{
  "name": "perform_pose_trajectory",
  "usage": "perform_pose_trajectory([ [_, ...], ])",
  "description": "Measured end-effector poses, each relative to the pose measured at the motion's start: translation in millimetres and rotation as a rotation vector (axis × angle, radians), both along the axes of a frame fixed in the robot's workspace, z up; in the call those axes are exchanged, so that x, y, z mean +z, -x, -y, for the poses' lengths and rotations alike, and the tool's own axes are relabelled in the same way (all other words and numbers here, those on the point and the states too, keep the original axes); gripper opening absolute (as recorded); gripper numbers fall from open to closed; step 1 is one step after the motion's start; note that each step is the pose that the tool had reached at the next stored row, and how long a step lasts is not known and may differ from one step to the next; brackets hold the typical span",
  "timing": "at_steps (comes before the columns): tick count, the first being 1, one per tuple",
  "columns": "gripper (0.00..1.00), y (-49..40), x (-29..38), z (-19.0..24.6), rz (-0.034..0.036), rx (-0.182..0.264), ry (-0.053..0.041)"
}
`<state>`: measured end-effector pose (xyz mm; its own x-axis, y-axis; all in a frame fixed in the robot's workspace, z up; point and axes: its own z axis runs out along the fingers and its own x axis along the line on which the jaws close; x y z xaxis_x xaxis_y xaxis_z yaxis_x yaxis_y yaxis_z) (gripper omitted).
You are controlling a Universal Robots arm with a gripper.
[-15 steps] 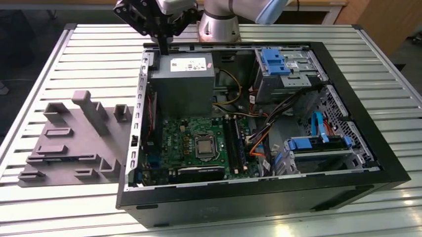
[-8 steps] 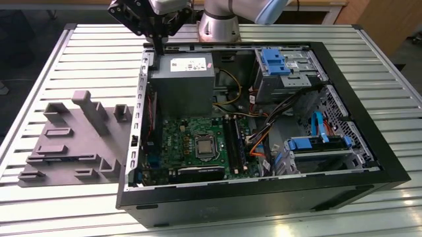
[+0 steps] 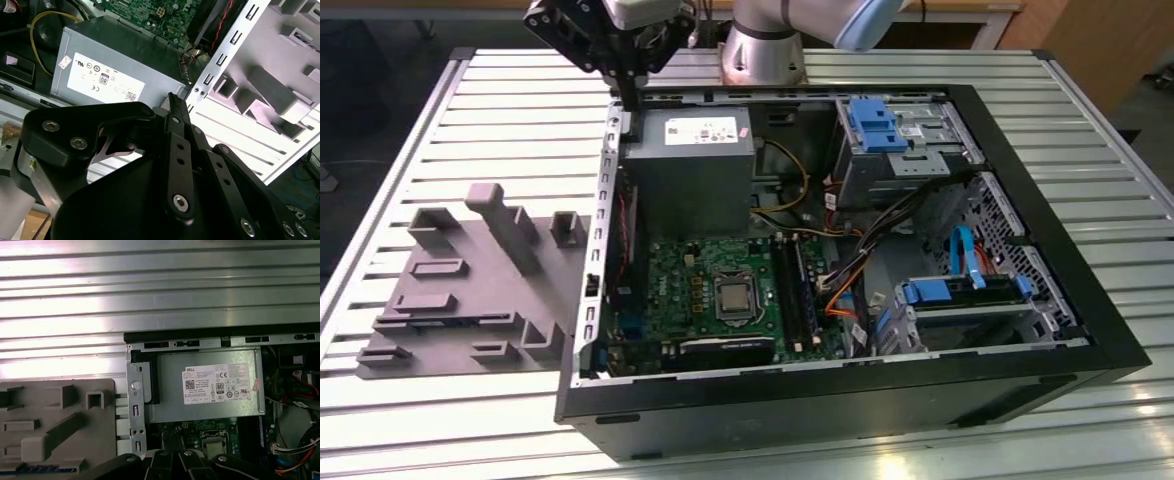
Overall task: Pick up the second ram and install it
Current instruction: 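Reach for the second ram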
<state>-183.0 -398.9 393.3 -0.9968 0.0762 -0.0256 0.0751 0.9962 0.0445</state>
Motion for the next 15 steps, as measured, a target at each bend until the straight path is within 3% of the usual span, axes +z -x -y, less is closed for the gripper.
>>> perform_pose_trajectory([
  [15,0.11,16.9,0.0,0.0,0.0006,0.0,0.0],
])
